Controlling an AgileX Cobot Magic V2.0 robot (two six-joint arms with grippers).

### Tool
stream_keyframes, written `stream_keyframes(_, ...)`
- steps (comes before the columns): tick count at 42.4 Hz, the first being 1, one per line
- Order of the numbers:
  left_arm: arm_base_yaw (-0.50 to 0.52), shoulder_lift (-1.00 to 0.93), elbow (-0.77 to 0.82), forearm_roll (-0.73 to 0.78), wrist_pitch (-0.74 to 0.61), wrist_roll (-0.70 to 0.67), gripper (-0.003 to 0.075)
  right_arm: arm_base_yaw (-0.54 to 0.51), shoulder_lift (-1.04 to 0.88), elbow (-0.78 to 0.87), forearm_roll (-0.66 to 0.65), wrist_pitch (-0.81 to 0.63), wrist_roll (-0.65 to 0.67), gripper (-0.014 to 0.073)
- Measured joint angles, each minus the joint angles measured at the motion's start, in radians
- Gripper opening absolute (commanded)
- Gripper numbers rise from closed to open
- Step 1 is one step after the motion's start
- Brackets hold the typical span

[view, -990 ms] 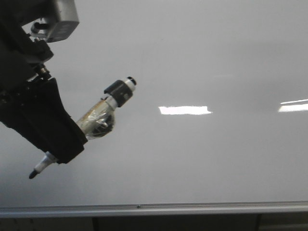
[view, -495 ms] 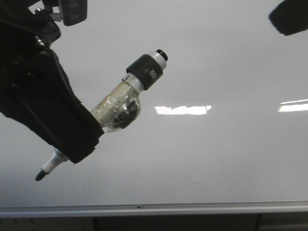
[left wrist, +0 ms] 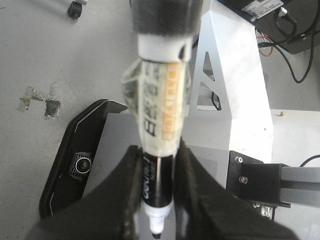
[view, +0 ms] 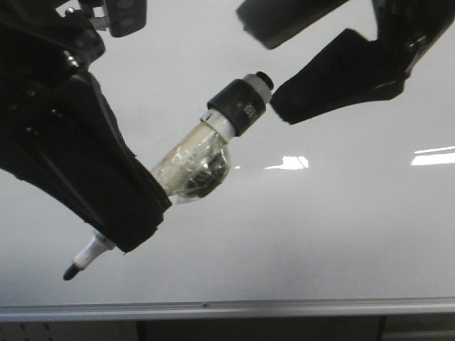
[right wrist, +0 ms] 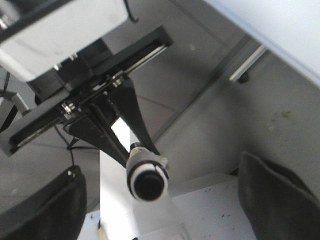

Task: Write number 0 on whiteboard

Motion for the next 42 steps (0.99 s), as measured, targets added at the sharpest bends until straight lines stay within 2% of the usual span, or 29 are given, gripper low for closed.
stream_keyframes(13, 0.0, 0.0, 0.0, 0.0, 0.0, 0.0, -0.0019, 0.109, 0.055, 0.0, 0.002, -0.006, -0.009, 0.0621)
stream_keyframes(19, 0.0, 0.0, 0.0, -0.011, 0.0, 0.001, -0.0019, 0.119, 0.055, -0.002, 0.004, -0.006, -0.011, 0.0429)
stream_keyframes(30, 0.0, -0.002, 0.0, -0.022, 0.014, 0.006, -0.0019, 0.119, 0.058, -0.004, -0.008, -0.016, -0.016, -0.004)
stream_keyframes(32, 0.0, -0.002, 0.0, -0.022, 0.014, 0.006, -0.0019, 0.119, 0.058, -0.004, -0.008, -0.016, -0.015, -0.0073)
stream_keyframes(39, 0.0, -0.002, 0.0, -0.022, 0.014, 0.007, -0.0014, 0.119, 0.058, -0.004, -0.008, -0.018, -0.015, -0.0069)
stream_keyframes(42, 0.0, -0.002, 0.0, -0.022, 0.014, 0.008, 0.003, 0.119, 0.058, -0.004, -0.008, -0.02, -0.016, -0.0069)
